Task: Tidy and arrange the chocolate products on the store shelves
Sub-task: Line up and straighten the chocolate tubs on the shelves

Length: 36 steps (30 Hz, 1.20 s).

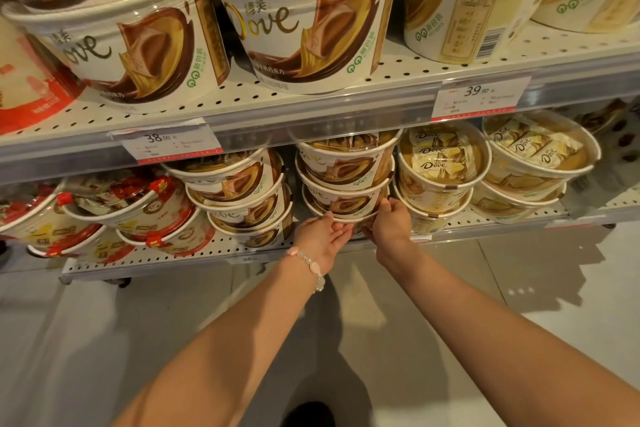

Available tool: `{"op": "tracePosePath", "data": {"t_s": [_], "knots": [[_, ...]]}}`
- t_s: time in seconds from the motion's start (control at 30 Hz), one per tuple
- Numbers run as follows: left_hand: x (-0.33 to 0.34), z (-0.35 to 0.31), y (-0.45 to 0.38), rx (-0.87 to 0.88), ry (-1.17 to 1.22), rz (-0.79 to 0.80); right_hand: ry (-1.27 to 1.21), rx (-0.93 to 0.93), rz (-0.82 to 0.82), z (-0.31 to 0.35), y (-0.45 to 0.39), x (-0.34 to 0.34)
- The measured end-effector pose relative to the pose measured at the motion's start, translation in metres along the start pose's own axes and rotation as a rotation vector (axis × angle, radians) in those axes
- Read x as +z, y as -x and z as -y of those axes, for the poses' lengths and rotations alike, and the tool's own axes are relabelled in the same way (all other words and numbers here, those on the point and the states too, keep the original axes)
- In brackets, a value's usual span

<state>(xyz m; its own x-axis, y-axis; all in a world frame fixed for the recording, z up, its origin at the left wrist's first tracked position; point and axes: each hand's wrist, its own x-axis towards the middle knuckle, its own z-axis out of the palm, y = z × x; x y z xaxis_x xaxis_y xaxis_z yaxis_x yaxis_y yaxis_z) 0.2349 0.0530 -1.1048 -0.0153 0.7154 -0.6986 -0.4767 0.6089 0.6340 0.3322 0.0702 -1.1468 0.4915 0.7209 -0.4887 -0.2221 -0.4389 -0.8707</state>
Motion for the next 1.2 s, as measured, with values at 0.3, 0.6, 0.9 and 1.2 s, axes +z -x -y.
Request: {"op": "tracePosePath", "data": {"t_s": [0.3, 0.6, 0.9, 1.2], "knots": [[-0.004, 0.001, 0.001, 0.000, -0.079, 0.009, 0.053, 0.056, 0.210, 0.012, 0.014, -0.023], [-0.004, -0.005, -0.013, 0.153, -0.034, -0.260, 0.047, -0.021, 0.228, 0.010, 0.032, -0.015], [0.006, -0.008, -0.013, 0.013, 0.049, -0.271, 0.069, -0.086, 0.265, 0.014, 0.026, -0.023], [0.004, 0.004, -0.001, 0.020, 0.019, -0.131, 0.103, -0.126, 0.138, -0.002, 0.006, -0.017]]}}
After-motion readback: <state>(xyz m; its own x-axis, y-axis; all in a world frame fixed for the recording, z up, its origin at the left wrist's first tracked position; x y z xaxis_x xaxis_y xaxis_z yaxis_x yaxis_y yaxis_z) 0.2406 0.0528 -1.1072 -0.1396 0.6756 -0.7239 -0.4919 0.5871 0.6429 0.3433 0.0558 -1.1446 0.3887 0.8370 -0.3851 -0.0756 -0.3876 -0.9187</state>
